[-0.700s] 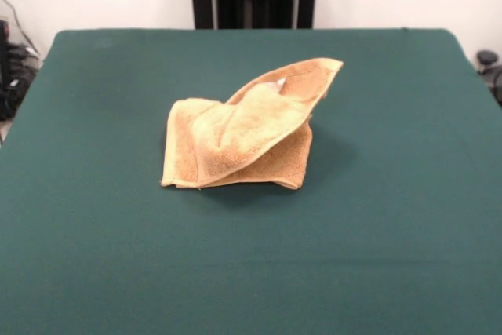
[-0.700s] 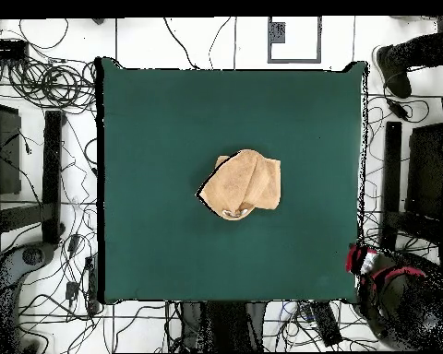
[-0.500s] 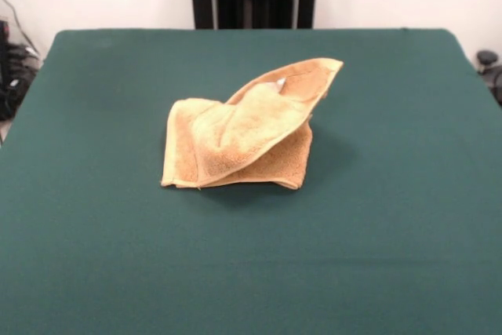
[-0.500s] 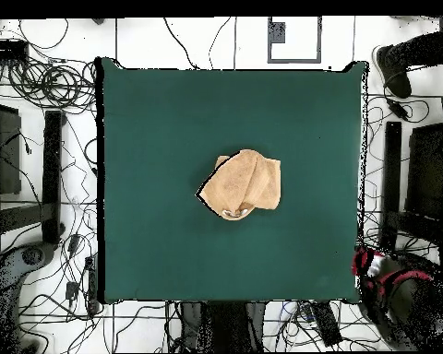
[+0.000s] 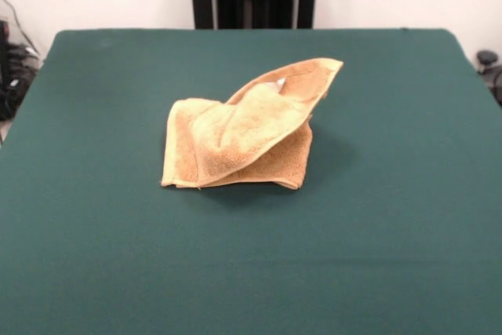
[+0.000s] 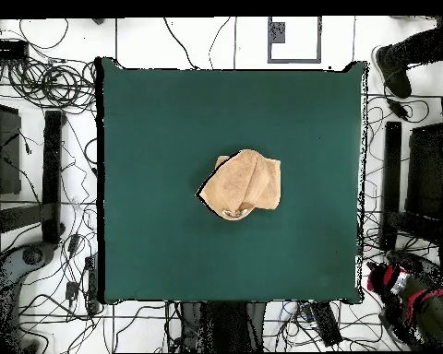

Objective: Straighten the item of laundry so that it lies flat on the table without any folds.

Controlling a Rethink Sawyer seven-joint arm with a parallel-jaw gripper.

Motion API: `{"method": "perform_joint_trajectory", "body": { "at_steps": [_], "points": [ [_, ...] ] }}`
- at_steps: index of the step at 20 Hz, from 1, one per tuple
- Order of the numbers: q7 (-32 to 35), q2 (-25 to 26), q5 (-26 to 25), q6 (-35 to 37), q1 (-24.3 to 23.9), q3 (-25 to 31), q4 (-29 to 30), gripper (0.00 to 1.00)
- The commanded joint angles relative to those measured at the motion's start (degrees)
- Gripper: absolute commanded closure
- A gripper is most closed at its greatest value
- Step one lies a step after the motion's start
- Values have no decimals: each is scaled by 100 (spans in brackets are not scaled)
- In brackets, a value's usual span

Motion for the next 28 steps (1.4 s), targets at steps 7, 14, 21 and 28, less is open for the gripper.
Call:
{"method": "perform_joint_trajectory", "body": {
  "at_steps": [7,14,21,28],
  "points": [
    [-934,-52,-93,923,192,702,156,0],
    [-793,-131,-31,940,243,685,279,0],
    [110,-343,138,791,851,467,585,0],
    [1014,-344,253,368,1573,92,857,0]
  ]
}}
